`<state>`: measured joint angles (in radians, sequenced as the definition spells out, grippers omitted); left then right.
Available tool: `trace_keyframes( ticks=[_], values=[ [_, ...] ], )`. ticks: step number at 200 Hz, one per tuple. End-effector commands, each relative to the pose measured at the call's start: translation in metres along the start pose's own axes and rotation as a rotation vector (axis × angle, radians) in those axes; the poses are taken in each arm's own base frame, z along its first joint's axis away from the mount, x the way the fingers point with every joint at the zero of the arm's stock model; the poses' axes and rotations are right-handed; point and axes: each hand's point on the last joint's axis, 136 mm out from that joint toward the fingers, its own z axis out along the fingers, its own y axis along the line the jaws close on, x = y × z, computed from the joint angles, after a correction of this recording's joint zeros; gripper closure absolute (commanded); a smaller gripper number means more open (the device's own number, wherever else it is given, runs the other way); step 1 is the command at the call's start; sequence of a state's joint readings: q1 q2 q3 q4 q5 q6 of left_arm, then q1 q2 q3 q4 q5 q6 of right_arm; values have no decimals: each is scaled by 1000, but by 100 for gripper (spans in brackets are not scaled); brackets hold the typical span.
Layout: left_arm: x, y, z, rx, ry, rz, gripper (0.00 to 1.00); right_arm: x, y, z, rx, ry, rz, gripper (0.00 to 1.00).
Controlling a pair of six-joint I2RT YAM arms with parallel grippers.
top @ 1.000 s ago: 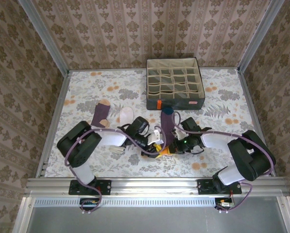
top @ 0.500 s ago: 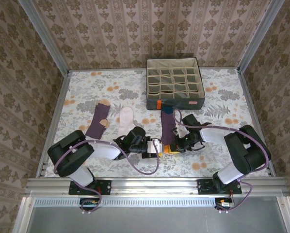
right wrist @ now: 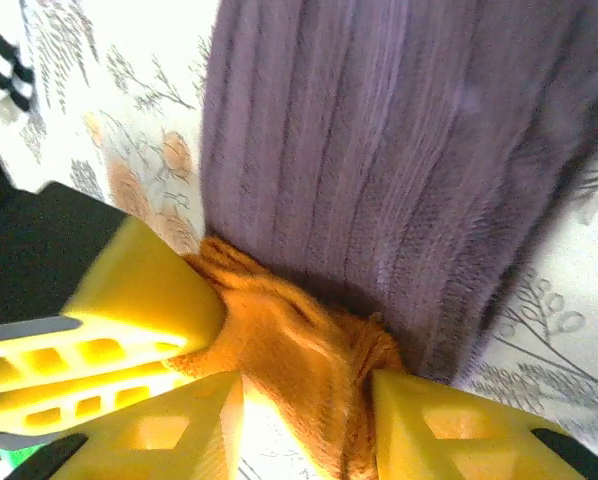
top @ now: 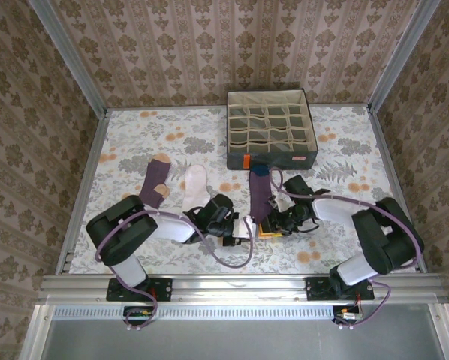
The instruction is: Roll the socks
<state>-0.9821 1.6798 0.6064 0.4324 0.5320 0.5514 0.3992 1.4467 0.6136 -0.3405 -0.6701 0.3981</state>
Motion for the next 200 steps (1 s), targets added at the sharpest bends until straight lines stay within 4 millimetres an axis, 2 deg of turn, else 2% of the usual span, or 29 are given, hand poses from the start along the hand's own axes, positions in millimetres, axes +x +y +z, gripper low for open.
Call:
trace_keyframes(
  ticks=[1,32,60,98,145,171,200],
  values=[
    [-5,-15,-4,185,-59,-185,100,-13,0,-23,64,-140,-57,60],
    [-1,-21,-2,262,-42,-266,100,-30,19,-41,22,-282,-139,62],
    [0,-19,0,320,-61,-343,100,-31,36,-34,-87,-267,-195,62],
    [-2,-12,1,337,-84,-384,100,-20,35,-14,-127,-155,-214,57],
    [-8,9,-8,304,-174,-454,100,-3,35,-4,-135,-99,-241,55],
    [-8,18,-9,289,-197,-494,100,6,27,0,-98,-74,-235,53],
    [2,22,-3,285,-147,-559,100,12,16,3,-30,-61,-233,53]
  ],
)
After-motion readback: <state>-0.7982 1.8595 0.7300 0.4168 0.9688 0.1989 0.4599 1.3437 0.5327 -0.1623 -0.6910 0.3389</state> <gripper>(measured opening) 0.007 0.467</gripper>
